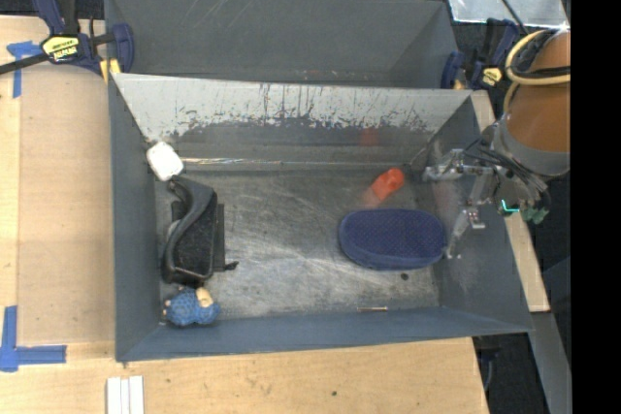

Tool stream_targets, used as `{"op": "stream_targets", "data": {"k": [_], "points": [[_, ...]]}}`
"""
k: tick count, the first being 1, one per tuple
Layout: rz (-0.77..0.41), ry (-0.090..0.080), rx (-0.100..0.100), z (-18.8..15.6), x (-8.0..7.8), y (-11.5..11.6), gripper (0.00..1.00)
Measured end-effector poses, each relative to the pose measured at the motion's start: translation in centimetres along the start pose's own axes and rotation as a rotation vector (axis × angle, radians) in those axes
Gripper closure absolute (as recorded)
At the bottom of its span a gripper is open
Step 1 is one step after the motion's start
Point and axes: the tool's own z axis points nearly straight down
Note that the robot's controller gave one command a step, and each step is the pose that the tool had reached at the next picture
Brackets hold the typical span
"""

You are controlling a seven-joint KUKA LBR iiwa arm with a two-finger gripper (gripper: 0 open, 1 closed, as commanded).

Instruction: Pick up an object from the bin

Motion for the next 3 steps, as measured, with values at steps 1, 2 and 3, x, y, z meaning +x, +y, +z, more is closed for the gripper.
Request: {"op": "stream_targets", "data": {"k": [1, 2, 3], "points": [[-0.163, -0.015, 0.004, 7.3, -0.6, 1.7, 0.00], [-0.164, -0.009, 0.002, 7.7, -0.4, 1.8, 1.00], [-0.181, -0.016, 0.004, -5.8, 0.2, 4.2, 1.00]]}}
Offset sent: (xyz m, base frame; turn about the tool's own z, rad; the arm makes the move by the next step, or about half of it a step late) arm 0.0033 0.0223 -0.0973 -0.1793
